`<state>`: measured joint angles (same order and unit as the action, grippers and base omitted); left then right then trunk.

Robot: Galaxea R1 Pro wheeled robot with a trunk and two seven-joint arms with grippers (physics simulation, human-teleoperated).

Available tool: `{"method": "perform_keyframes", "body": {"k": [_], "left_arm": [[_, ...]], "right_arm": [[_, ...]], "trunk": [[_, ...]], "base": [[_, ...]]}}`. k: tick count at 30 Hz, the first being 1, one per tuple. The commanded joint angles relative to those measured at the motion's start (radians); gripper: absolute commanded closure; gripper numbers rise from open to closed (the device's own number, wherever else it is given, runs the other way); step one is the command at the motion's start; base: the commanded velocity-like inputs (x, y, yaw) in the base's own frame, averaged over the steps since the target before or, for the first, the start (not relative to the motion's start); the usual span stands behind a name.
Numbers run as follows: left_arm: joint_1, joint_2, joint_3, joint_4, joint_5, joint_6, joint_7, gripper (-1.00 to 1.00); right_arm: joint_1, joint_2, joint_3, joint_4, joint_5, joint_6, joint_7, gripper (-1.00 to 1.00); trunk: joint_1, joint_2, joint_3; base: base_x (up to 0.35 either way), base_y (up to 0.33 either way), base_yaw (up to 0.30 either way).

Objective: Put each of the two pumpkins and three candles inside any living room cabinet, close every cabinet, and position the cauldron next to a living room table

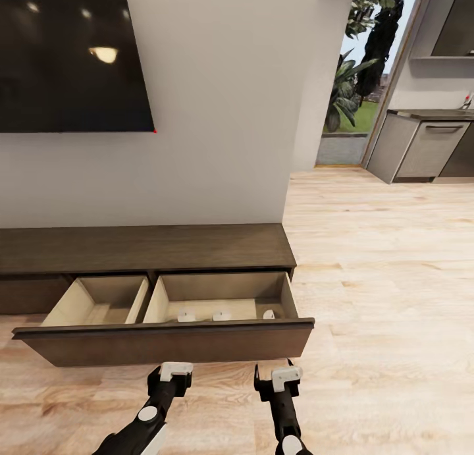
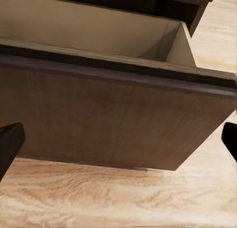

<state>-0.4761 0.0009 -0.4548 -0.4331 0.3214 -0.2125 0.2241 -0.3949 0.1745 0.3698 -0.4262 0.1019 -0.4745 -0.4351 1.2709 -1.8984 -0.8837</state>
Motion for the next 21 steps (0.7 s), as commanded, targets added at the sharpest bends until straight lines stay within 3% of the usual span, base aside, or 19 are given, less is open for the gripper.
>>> {"method": "perform_keyframes", "body": {"k": [1,4,8,21], "left_arm": [[-0.001,0.001,-0.008,0.001,0.007,-0.005,0.008,-1.0],[-0.001,0.001,-0.008,0.001,0.007,-0.006,0.008,-1.0],[-0.001,0.001,-0.008,0.001,0.007,-0.007,0.008,-1.0],[0.0,0.0,-0.007,0.005,0.007,-0.008,0.009,-1.0]], "right_arm": [[-0.001,0.0,0.002,0.001,-0.018,0.002,-0.01,-1.0],[-0.001,0.0,0.002,0.001,-0.095,0.002,-0.007,-1.0],[-0.001,0.0,0.002,0.001,-0.152,0.004,0.008,-1.0],[-0.003,-0.001,0.0,0.004,-0.18,0.011,0.019,-1.0]], "trunk": [[0.0,0.0,-0.001],[0.0,0.0,-0.001],[0.0,0.0,-0.001],[0.0,0.0,-0.001]], "base": [[0.0,0.0,0.0],[0.0,0.0,0.0],[0.0,0.0,0.0],[0.017,0.007,0.0]]}}
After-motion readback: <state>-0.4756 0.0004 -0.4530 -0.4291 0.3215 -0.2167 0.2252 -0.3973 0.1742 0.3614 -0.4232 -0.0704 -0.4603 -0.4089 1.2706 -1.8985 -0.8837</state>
